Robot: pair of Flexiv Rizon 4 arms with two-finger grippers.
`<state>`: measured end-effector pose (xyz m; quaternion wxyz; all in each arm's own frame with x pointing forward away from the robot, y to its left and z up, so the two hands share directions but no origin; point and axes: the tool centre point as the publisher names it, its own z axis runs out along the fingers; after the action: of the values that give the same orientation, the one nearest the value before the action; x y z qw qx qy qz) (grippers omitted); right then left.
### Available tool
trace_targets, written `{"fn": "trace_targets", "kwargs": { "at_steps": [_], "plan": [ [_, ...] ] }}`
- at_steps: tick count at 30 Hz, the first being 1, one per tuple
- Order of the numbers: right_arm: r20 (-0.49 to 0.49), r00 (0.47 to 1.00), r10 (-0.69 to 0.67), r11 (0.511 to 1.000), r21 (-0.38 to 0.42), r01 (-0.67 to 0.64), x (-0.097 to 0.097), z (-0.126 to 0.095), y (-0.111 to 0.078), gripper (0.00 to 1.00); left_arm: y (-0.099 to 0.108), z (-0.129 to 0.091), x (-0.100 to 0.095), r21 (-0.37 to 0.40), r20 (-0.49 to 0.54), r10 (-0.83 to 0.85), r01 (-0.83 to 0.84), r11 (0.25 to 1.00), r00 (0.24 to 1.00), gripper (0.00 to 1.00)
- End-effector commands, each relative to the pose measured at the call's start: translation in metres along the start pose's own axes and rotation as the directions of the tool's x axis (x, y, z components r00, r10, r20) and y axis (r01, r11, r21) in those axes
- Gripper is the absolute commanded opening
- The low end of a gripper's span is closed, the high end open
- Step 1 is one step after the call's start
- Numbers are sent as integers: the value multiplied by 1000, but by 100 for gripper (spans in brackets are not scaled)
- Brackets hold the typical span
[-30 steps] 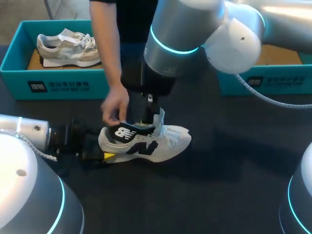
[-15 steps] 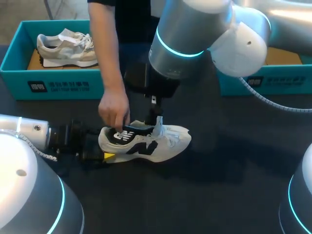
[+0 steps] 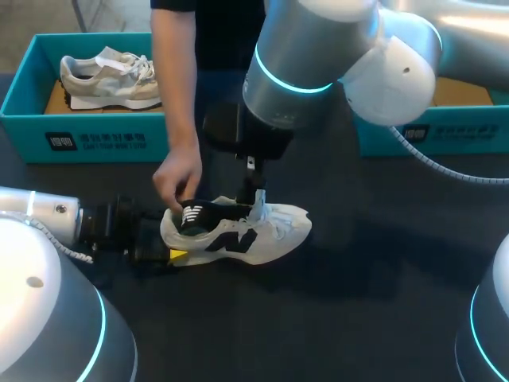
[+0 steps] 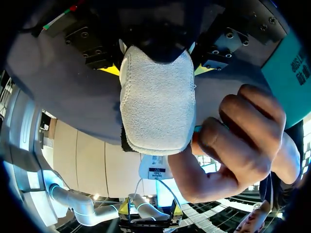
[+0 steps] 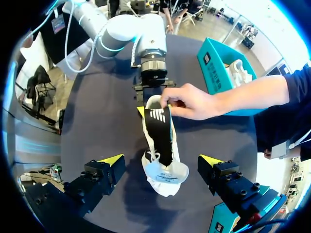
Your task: Take the shoe out of the shoebox, open the shoe tongue, remove and reinsert the insole, then place the shoe into the shoebox
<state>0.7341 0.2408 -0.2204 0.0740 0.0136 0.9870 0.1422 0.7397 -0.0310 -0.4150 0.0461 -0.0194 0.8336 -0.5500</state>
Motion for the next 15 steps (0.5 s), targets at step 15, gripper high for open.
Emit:
{"fn": "trace_targets", "kwargs": {
  "at_steps": [15],
  "plan": [
    [-129, 991, 29, 999, -20, -32, -6, 5, 5, 100, 3, -1, 1, -1, 1, 1, -1, 1000, 1000, 0]
  ]
}}
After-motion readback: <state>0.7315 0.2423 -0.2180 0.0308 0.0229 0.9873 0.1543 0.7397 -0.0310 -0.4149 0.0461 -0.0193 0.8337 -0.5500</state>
